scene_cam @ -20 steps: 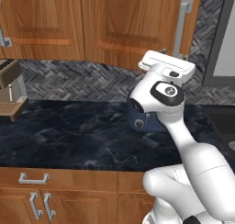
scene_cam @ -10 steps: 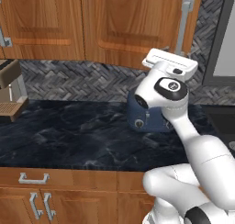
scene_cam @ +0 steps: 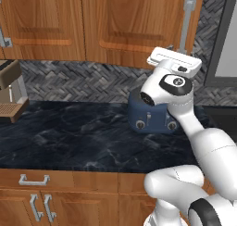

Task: Pick up the bar soap and soap dispenser from the sink, and place them back in the cabinet, and close the cabinet door.

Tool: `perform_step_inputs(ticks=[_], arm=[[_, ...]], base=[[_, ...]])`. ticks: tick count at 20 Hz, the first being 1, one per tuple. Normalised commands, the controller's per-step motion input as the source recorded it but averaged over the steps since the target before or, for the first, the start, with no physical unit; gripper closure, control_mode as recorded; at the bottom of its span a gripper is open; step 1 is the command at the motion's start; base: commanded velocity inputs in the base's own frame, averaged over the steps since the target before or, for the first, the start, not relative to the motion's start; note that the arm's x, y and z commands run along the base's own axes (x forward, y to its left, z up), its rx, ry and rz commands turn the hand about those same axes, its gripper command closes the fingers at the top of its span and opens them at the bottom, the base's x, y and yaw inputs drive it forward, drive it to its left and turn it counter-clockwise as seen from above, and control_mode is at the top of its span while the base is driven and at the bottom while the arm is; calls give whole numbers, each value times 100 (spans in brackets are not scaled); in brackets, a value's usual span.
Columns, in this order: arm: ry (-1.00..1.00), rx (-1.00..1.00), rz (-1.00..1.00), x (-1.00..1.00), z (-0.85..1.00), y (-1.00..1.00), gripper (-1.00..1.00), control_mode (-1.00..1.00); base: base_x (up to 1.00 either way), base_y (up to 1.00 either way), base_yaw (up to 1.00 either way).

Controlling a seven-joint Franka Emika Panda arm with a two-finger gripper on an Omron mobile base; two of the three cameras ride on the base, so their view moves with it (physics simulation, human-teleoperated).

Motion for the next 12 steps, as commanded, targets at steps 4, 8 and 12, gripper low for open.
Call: perform_step_inputs(ticks=[4, 8, 12], arm=[[0, 0, 4, 11, 0, -25, -100, -100], [0, 0, 5, 6, 0, -21, -100, -100], [1, 0, 5, 8, 0, -21, -100, -100]], base=[[0, 0, 0], [0, 0, 0], [0, 0, 0]])
